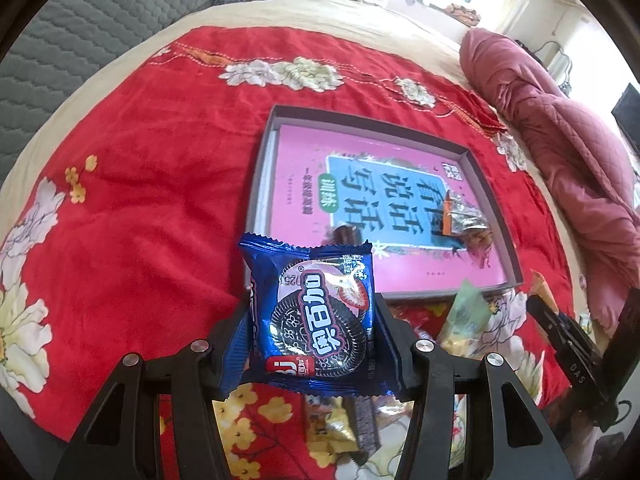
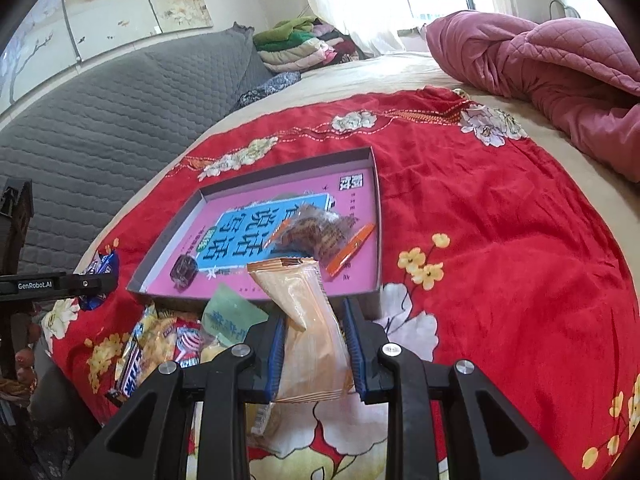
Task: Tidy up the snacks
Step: 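Lift the blue packet with the left tool while the right tool lifts the orange bag toward the tray, then carry the blue packet and orange bag over the tray with both tools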
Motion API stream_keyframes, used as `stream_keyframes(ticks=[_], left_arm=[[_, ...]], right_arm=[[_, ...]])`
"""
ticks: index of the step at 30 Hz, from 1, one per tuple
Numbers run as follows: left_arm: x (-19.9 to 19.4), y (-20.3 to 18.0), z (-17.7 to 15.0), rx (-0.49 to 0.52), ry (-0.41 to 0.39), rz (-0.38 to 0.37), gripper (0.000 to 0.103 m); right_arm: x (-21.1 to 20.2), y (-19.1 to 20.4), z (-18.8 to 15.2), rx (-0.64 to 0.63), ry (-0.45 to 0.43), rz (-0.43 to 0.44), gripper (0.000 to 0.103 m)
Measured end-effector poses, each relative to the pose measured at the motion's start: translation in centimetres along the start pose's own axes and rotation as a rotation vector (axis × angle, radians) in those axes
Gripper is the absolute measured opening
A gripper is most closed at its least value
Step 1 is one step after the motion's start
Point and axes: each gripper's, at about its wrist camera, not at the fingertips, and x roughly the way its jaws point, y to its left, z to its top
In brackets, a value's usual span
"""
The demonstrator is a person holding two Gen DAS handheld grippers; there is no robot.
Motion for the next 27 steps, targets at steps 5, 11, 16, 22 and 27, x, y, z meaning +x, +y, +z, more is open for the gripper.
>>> stream_keyframes(ticks=[5, 11, 16, 22, 27], left_arm=[[0.1, -1.1, 0.6, 0.016, -0.010, 0.001, 0.057], [0.7, -2.3, 1.2, 0.030, -0.004, 0.008, 0.057], [1.1, -3.5, 1.8, 0.047, -0.005, 0.008, 0.057], [1.8, -4.8, 2.5, 0.065, -0.005, 0.004, 0.057], [2.6, -5.6, 3.0, 0.067, -0.001, 0.000, 0.057]], right_arm=[[0.5, 0.2, 0.6, 0.007, -0.015, 0.017, 0.028], [0.6, 0.8, 1.3, -0.011, -0.047, 0.032, 0.028], [0.9, 0.5, 1.8, 0.008, -0.061, 0.046, 0.028], [1.2, 0.0, 2.3, 0.023, -0.073, 0.052, 0.028], [1.6, -0.3, 2.8, 0.031, -0.082, 0.058, 0.028]])
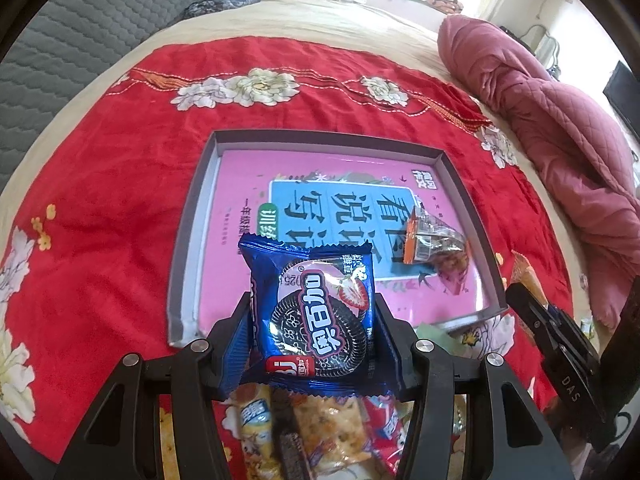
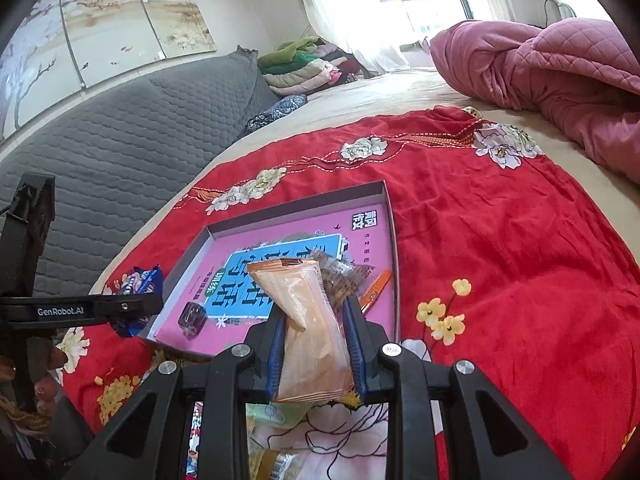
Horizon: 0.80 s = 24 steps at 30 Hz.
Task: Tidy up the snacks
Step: 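Carry the blue packet and orange bag over the tray with both tools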
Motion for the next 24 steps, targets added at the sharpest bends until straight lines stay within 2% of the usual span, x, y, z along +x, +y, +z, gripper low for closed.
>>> stream_keyframes(ticks=[11, 24], left_arm=[[2.3, -1.2, 1.0, -0.007, 0.017, -0.025, 0.057], [4.7, -2.1, 1.2, -0.003, 0.051, -0.028, 0.057]], right_arm=[[1.0, 0.0, 1.3, -0.010, -0.029, 0.013, 0.028], [2.7, 0.2, 1.7, -0.036, -0.012, 0.019, 0.028]])
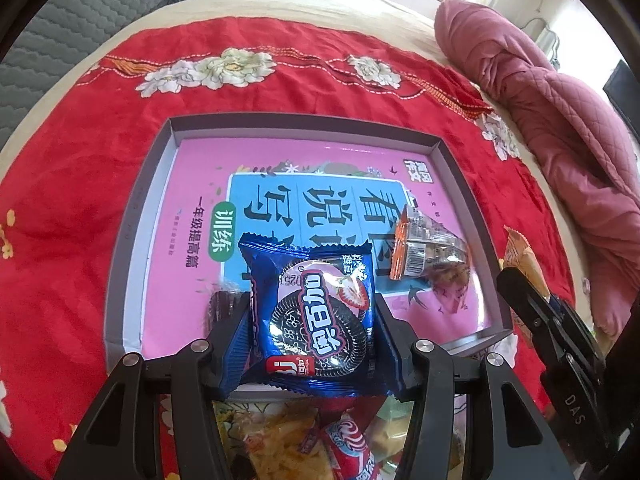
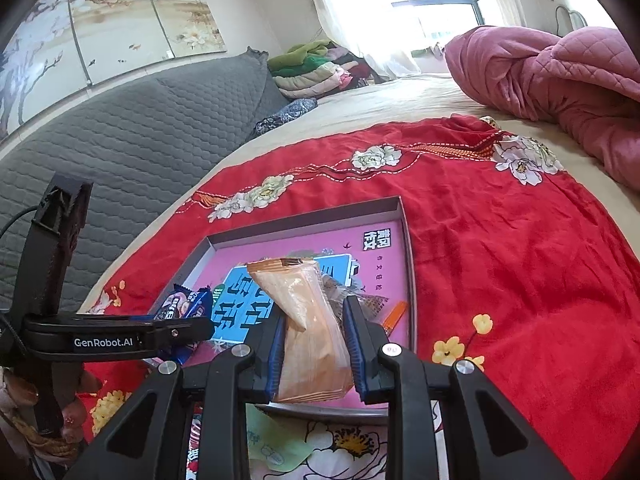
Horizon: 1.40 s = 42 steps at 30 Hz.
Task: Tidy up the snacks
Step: 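Carry the blue packet and orange bag over the tray with both tools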
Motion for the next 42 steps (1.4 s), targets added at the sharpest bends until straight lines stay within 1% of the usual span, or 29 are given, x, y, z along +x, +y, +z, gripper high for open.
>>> stream_keyframes(ticks=[5, 14, 31, 42], left_arm=[[0.7, -0.3, 0.0, 0.004, 0.012, -0.001, 0.057], [1.8, -1.0, -0.3, 0.025, 0.036, 0.002, 0.057], [3.0, -1.0, -0.5, 0.026, 0.070, 0.003, 0.057], [3.3, -1.0, -0.5, 0.029, 0.081, 0.009, 0.057]], right_arm=[[0.8, 0.0, -0.3, -0.005, 0.030, 0.004, 0.028], [1.5, 0.1, -0.9, -0.030, 0.058, 0.007, 0.028], [2.8, -0.5, -1.7, -0.020, 0.107, -0.023, 0.029], [3.2, -0.9, -1.9, -0.008, 0.122, -0.027, 0.029]])
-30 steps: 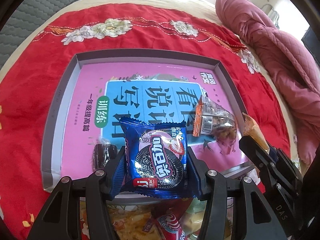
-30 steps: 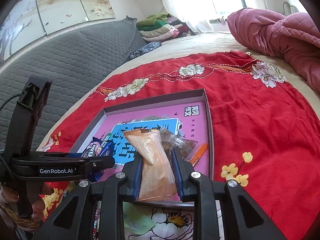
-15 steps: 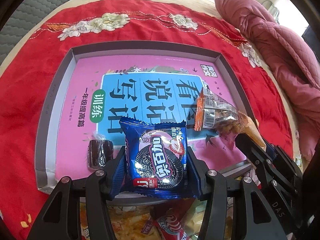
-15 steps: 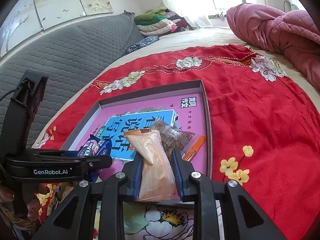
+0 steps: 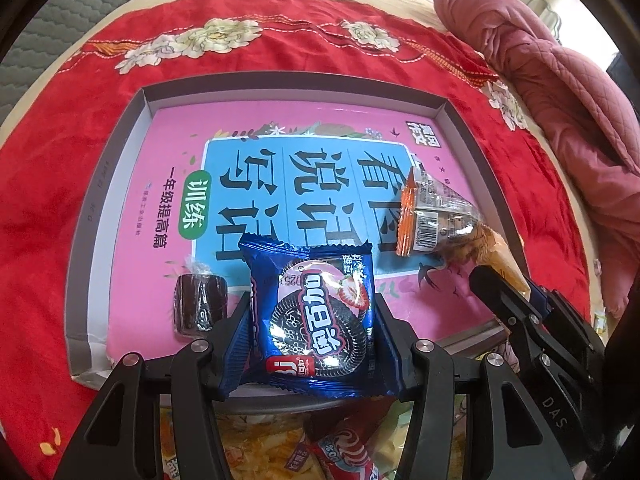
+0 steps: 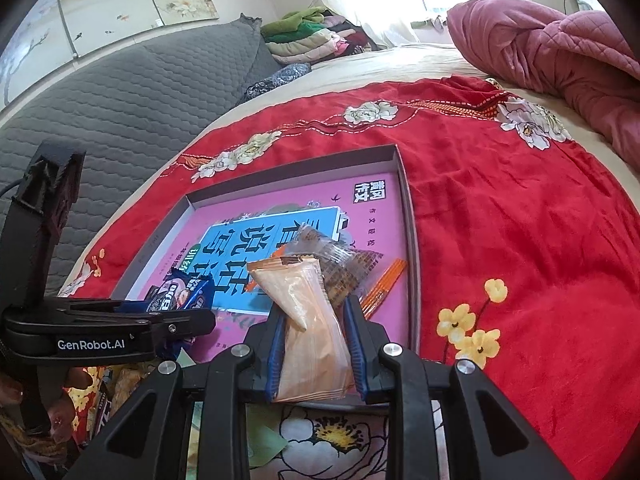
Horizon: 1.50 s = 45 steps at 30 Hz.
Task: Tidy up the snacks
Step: 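Carry the blue packet and orange bag over the tray with both tools, then open the right tool to drop the orange bag in the tray while the left tool releases the blue packet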
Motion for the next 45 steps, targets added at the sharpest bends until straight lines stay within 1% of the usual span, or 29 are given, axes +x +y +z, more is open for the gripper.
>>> stream_keyframes(ticks=[14, 15, 17, 18, 19, 21, 30, 34, 45], left_arm=[[0.2, 0.1, -0.1, -0.005, 0.012, 0.003, 0.057], [0.2, 0.1, -0.1, -0.005, 0.014, 0.004, 0.057], [0.1, 0.1, -0.1, -0.006, 0.015, 0.007, 0.057], [0.2, 0.1, -0.1, -0.007, 0.016, 0.009, 0.057], [0.2, 0.2, 0.0, -0.007, 0.017, 0.012, 0.057], [0.2, 0.3, 0.0, -0.008, 0.019, 0.013, 0.057], [0.1, 0.3, -0.1, -0.011, 0.020, 0.021, 0.057], [0.1, 0.2, -0.1, -0.009, 0.022, 0.027, 0.057], [-0.1, 0.4, -0.1, -0.016, 0.017, 0.032, 0.058]], right_arm=[[0.0, 0.4, -0.1, -0.020, 0.006, -0.013, 0.031], [0.0, 0.4, -0.1, -0.020, 0.003, -0.017, 0.032], [-0.2, 0.4, 0.0, -0.020, -0.007, -0.024, 0.038], [-0.3, 0.4, 0.0, -0.018, -0.011, -0.024, 0.043], [-0.4, 0.4, 0.1, -0.016, -0.018, -0.024, 0.046], [-0.5, 0.3, 0.2, -0.014, -0.024, -0.030, 0.049], [-0.8, 0.0, 0.3, -0.003, -0.035, -0.029, 0.050], [-1.0, -0.2, 0.4, 0.007, -0.044, -0.032, 0.057], [-1.6, -0.5, 0.7, 0.022, -0.065, -0.042, 0.058]])
